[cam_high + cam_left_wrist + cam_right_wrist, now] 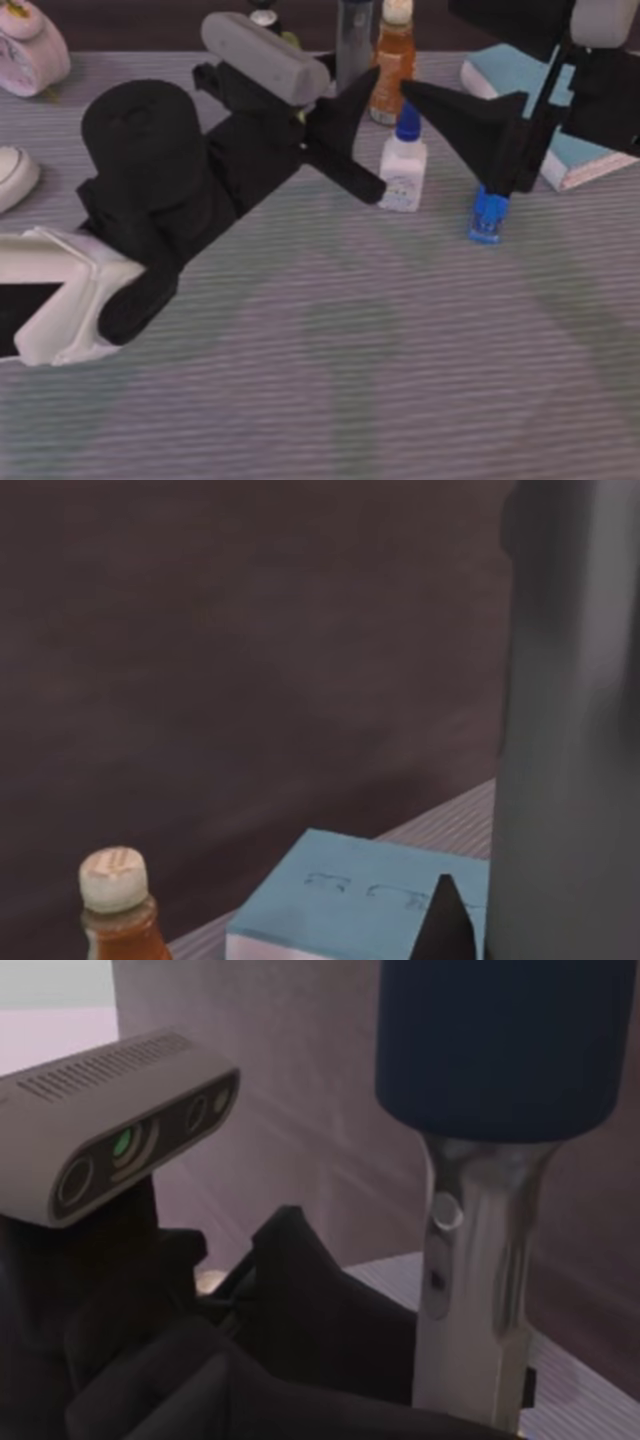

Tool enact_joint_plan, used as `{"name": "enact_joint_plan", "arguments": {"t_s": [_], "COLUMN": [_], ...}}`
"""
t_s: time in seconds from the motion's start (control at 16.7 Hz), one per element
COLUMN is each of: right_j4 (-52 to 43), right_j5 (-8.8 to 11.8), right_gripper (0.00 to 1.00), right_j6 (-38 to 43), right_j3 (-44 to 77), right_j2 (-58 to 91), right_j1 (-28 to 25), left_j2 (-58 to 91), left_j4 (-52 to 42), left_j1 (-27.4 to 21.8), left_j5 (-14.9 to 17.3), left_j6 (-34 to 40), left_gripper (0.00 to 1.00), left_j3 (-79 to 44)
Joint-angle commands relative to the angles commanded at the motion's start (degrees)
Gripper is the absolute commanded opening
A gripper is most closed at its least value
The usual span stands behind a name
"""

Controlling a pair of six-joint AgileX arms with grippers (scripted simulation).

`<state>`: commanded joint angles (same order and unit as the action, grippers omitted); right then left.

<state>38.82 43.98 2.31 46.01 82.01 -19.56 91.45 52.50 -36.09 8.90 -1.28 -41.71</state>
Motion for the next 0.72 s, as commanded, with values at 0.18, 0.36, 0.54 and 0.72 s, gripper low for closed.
{"name": "enact_joint_plan", "arguments": {"t_s": [0.18, 0.36, 0.54, 0.72], "right_j4": [-0.2, -0.5, -0.7, -0.7], "right_j5": [-3.6, -7.7, -10.1, -10.3], "right_gripper": [1.00, 1.00, 1.00, 1.00], "right_j6": [-0.2, -0.5, -0.6, -0.6], "right_j3": [5.4, 11.3, 14.9, 15.0], "right_j2": [5.3, 11.2, 14.6, 14.8], "right_j1": [-3.7, -7.6, -10.0, -10.1], "left_j2": [0.0, 0.0, 0.0, 0.0], "left_j4": [0.0, 0.0, 0.0, 0.0], "left_j1": [0.0, 0.0, 0.0, 0.0], "left_j5": [0.0, 0.0, 0.0, 0.0], "left_j6": [0.0, 0.0, 0.0, 0.0], "left_gripper": [0.00, 0.00, 0.00, 0.00], "left_j3": [0.0, 0.0, 0.0, 0.0]}}
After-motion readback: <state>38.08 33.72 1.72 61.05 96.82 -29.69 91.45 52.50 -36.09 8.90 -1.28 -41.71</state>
